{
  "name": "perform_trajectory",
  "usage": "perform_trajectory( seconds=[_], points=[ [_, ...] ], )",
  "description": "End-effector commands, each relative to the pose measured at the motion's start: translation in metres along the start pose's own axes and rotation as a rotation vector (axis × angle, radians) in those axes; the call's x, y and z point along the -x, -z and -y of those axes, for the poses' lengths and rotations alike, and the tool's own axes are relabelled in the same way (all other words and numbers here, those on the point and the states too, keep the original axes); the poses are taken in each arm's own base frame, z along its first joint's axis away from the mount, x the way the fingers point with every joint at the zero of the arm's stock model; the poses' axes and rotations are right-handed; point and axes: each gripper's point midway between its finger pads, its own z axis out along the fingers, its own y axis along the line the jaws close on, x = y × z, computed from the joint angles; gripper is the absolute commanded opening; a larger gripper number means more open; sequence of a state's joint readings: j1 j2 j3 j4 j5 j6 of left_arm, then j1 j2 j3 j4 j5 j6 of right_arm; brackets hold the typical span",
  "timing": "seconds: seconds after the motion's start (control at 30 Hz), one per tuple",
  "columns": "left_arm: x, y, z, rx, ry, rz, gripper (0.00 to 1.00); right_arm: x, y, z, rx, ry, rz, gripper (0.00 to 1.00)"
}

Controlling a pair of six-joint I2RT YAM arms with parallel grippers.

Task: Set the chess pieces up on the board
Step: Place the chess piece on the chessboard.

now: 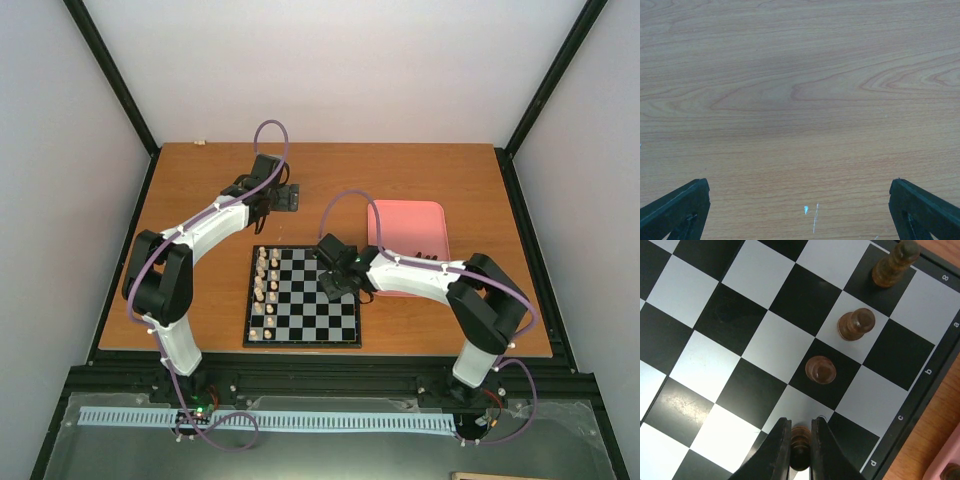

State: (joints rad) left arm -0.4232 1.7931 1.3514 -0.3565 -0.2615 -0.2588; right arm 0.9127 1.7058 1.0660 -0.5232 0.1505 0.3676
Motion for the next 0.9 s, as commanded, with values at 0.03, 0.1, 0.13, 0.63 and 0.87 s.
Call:
perform_trajectory(
  seconds=[0.03, 0.1, 0.13, 0.63, 0.87],
  points=[
    [0.016, 0.004, -0.001, 0.002, 0.023, 0.032, 1.00, 0.014, 0.001, -0.005, -0.013, -0.009, 0.040, 0.05],
    [0.017, 0.004, 0.000, 0.000, 0.021, 0.034, 1.00, 0.015, -0.001, -0.006, -0.017, -0.006, 0.038, 0.05],
    [0.017, 0.004, -0.001, 0.001, 0.022, 0.033, 1.00, 0.015, -0.001, -0.006, -0.018, -0.005, 0.036, 0.05],
    [0.016, 0.003, -0.001, 0.002, 0.020, 0.030, 1.00, 0.016, -0.008, -0.004, -0.041, 0.007, 0.022, 0.05],
    [0.015, 0.004, -0.001, 0.002, 0.022, 0.030, 1.00, 0.012, -0.012, -0.002, -0.051, 0.004, 0.013, 0.07]
  ],
)
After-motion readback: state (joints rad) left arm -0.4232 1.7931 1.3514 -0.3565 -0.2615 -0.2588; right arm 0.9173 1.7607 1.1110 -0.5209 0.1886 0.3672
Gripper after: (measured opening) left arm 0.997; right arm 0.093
